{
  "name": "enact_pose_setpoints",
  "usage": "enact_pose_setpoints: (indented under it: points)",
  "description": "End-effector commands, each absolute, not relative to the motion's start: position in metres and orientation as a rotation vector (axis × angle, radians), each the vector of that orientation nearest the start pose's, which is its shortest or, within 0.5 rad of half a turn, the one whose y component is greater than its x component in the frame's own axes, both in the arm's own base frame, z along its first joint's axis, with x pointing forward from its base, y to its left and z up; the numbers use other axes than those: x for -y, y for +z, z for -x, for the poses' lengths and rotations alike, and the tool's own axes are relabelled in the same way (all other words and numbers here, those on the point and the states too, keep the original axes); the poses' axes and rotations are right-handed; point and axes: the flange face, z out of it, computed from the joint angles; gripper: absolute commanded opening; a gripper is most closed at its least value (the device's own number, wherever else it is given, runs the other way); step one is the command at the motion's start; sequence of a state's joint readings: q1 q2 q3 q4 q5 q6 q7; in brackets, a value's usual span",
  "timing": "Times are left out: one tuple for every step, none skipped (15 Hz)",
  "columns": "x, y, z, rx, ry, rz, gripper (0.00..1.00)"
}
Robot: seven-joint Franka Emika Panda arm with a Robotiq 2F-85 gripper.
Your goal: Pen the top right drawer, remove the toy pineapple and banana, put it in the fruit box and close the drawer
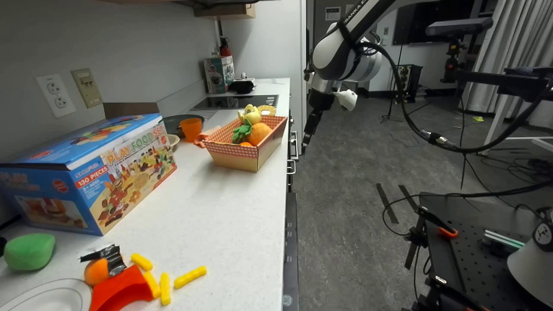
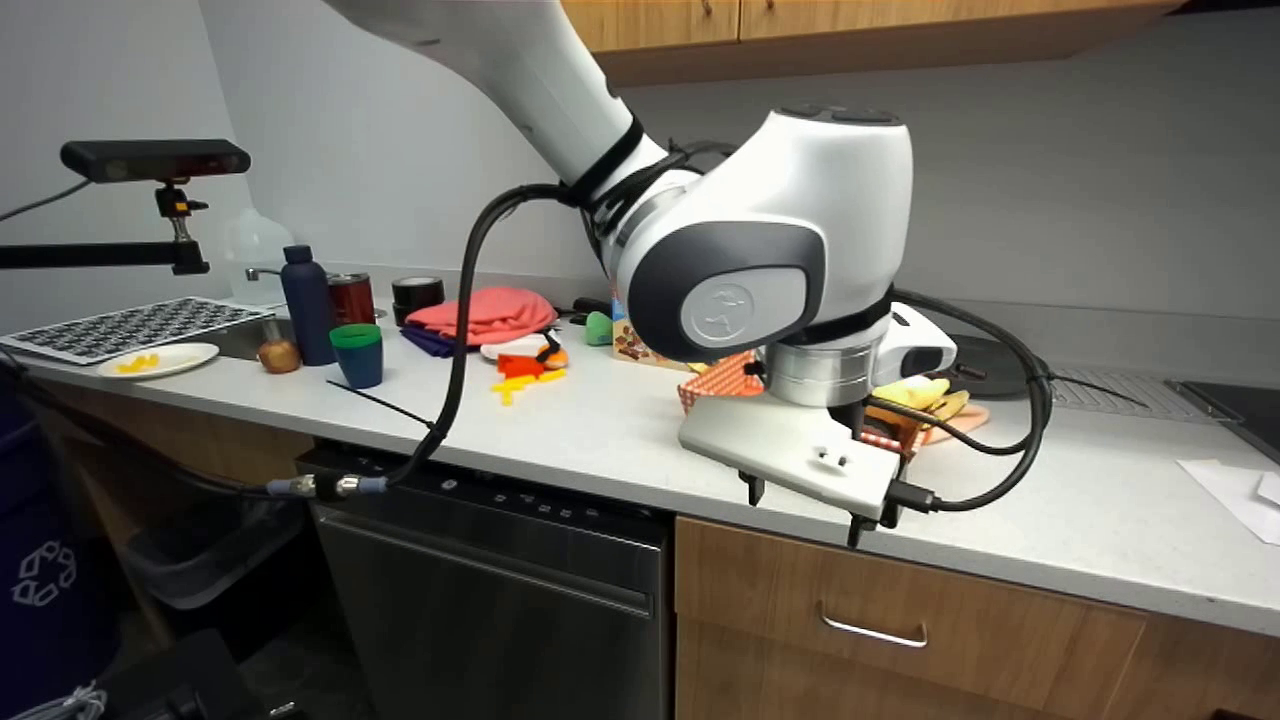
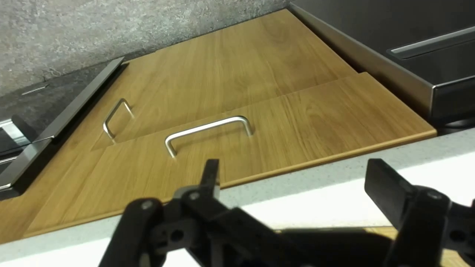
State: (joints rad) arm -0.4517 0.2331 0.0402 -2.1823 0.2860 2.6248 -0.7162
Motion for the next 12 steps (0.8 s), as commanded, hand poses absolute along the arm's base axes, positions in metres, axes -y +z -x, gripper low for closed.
enact_pose_setpoints:
  points:
    - [0.219, 0.332, -0.495, 0.153, -0.517, 3.108, 1.0]
    - [0.215, 0.337, -0.489, 0.156, -0.54, 3.114, 1.0]
    - [0.211, 0.343, -0.482, 0.157, -0.562, 3.119, 1.0]
    - [0.207, 0.347, -0.475, 0.158, -0.581, 3.125, 1.0]
    - [0.205, 0.35, -0.47, 0.158, -0.597, 3.128, 1.0]
    - [0.202, 0.351, -0.464, 0.155, -0.613, 3.128, 1.0]
    - [0.2, 0.352, -0.457, 0.152, -0.623, 3.125, 1.0]
    - [0.198, 0.353, -0.449, 0.146, -0.635, 3.123, 1.0]
    - [0.196, 0.353, -0.442, 0.149, -0.645, 3.121, 1.0]
    - [0.197, 0.352, -0.432, 0.147, -0.653, 3.131, 1.0]
    - [0.202, 0.346, -0.455, 0.127, -0.598, 3.133, 1.0]
    - [0.201, 0.345, -0.451, 0.126, -0.597, 3.133, 1.0]
